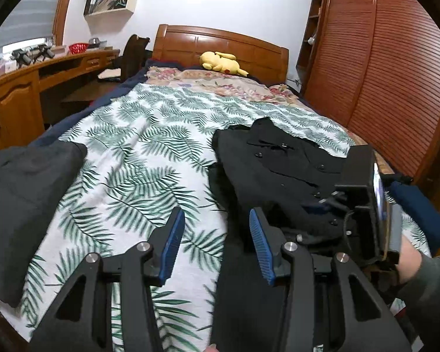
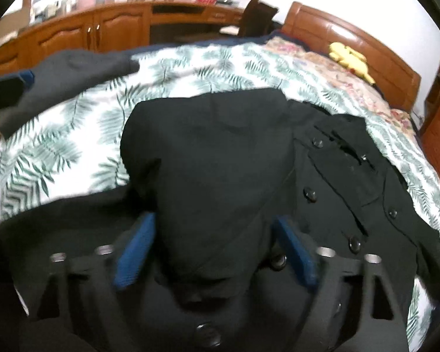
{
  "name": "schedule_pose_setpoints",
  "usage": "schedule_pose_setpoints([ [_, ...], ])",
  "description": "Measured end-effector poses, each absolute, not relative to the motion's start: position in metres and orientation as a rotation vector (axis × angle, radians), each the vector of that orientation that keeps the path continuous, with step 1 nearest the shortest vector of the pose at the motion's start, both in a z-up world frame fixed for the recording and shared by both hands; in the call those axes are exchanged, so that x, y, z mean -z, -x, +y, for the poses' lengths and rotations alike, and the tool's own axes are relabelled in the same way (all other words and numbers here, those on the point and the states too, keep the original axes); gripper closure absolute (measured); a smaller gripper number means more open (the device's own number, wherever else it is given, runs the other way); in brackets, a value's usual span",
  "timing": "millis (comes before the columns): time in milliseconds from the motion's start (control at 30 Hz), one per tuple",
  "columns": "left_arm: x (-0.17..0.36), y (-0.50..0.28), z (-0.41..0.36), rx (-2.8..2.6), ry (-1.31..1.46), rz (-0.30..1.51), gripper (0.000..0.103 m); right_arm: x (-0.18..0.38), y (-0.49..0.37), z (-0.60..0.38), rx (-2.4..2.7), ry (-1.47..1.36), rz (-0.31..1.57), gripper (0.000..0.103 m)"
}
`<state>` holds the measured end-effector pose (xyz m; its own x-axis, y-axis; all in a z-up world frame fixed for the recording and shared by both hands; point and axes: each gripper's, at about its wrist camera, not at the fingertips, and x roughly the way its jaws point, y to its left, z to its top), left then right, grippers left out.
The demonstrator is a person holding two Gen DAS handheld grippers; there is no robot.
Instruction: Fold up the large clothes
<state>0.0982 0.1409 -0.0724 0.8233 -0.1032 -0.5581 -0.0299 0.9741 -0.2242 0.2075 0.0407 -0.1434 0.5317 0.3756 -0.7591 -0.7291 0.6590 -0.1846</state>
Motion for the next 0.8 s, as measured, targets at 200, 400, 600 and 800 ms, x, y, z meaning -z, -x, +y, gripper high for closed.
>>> schedule_pose_setpoints([
  [200,0.065,-0.102,0.113,0.107,0.216,0.578,0.058,0.115,-0.227,-0.010,-0.672,0.362,0.673,0.085],
  [400,0.067,-0.112,0.091,0.138,0.206,0.595,0.058,0.081,-0.280,-0.110,-0.385,0.090,0.656,0.082],
  [600,0.067,-0.121,0.067,0.166,0.179,0.608,0.058,0.093,-0.311,-0.185,-0.188,0.030,0.736,0.050],
  [800,0.068,-0.125,0.055,0.168,0.159,0.619,0.058,0.102,-0.309,-0.197,-0.216,0.051,0.749,0.044],
])
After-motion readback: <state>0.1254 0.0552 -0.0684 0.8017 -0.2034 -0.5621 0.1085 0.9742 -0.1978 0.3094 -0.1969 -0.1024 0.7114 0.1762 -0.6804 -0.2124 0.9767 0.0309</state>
